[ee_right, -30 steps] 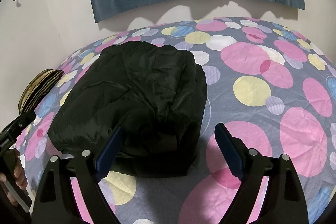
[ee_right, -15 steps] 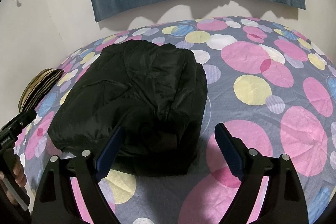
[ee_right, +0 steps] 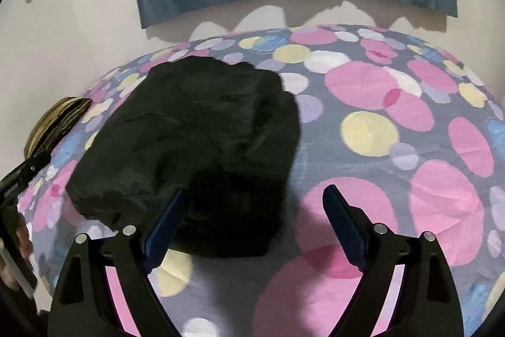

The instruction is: Fold large clothes

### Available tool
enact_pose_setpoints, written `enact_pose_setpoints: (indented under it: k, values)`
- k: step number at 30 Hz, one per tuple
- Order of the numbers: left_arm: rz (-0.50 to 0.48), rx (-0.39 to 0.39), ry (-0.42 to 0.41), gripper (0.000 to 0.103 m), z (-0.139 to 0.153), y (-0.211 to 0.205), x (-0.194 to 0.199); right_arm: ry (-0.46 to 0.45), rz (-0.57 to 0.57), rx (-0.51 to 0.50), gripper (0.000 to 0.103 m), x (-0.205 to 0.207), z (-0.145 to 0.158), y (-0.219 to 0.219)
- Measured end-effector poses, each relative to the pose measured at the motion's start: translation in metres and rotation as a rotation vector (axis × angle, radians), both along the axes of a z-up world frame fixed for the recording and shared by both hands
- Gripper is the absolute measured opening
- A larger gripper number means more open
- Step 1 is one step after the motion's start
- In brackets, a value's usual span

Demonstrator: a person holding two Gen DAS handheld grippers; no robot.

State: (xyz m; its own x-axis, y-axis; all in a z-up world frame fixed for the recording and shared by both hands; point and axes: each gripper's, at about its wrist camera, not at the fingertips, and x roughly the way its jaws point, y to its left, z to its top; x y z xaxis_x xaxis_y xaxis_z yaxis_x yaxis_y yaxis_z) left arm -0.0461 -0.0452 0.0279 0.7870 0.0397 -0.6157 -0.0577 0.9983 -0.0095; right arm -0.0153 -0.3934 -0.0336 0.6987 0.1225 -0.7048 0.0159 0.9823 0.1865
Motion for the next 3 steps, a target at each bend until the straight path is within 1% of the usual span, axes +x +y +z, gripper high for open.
enact_pose_setpoints:
  k: [3]
  values:
    - [0.064,-0.013,0.026,0.101,-0.008,0.025,0.012,0.021,-0.059,-0.002,0.087,-0.001,-0.005,-0.032]
